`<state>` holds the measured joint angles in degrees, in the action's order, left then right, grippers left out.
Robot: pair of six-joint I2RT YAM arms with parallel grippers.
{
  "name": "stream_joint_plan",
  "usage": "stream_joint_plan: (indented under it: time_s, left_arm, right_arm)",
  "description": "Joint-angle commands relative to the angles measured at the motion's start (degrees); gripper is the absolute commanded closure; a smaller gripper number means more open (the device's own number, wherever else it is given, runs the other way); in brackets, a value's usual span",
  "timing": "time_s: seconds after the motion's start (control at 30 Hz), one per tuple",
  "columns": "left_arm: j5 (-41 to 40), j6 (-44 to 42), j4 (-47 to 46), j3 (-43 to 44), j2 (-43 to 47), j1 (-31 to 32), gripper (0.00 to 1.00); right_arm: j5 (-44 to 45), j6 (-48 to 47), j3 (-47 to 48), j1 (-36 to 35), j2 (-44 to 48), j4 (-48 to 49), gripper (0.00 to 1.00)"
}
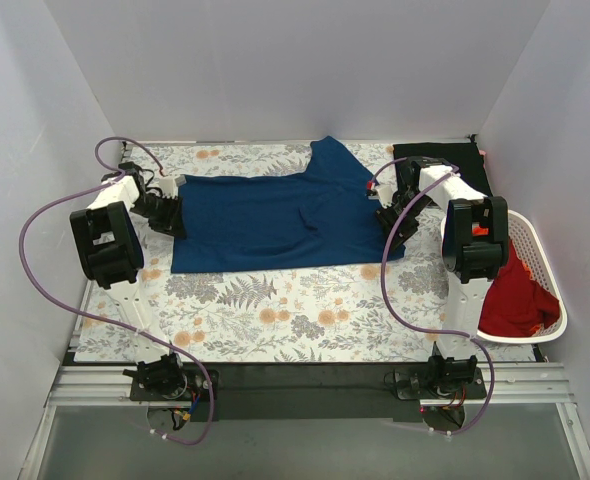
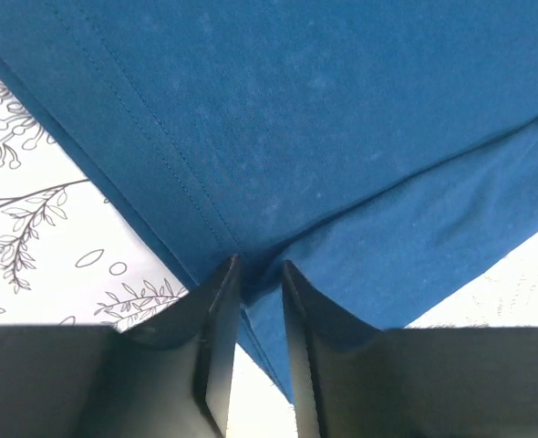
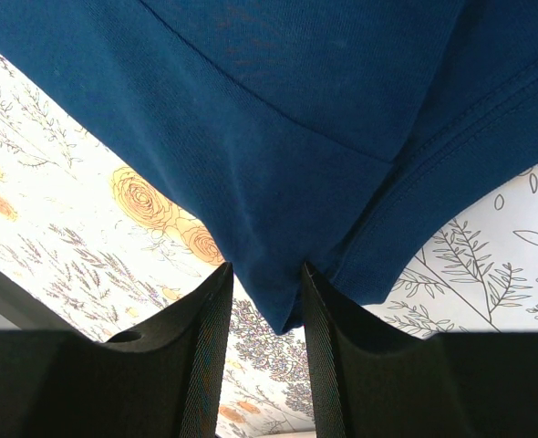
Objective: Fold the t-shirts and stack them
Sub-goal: Fold the tshirt
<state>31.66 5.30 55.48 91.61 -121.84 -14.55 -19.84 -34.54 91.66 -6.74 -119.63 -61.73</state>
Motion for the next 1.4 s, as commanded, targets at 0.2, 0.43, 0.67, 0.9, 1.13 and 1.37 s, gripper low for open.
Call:
stream_joint_plan:
  time_s: [0.2,0.43,0.67,0.9,1.13,1.37]
  left_arm:
    - [-1.5,-1.3,0.6,1.9,2.7,-0.6,0.92]
    - [-2.7,-0.7,0.4,3.3,2.1,-2.4,1.0]
    - [-3.3,-0.7,0.2,2.1,1.9,-2.4,0.93]
    - [2.7,0.1,2.5,6.8,4.5,-1.5,0.78]
    - [8.3,1.4,5.5,13.8,3.7,13.7,0.76]
    - [9.7,6.4,2.9,17.5,-3.0,28.8,0.67]
  right_arm:
    - [0.1,-0.6,-0.2,0.2,-0.2,-1.6,0.58]
    - [0.9,-0.6,0.1,0.1,-0.7,-1.5,0.58]
    - [0.7,-0.4,0.9,0.2,-0.7,-1.7,0.58]
    - [-5.6,-1.1,5.1,0.0,2.8,-2.6,0.62]
    - [-7.9,0.0,6.4,-0.6,4.5,-2.7,0.66]
    - [-6.7,1.1,4.9,-0.6,2.0,-2.5,0.7]
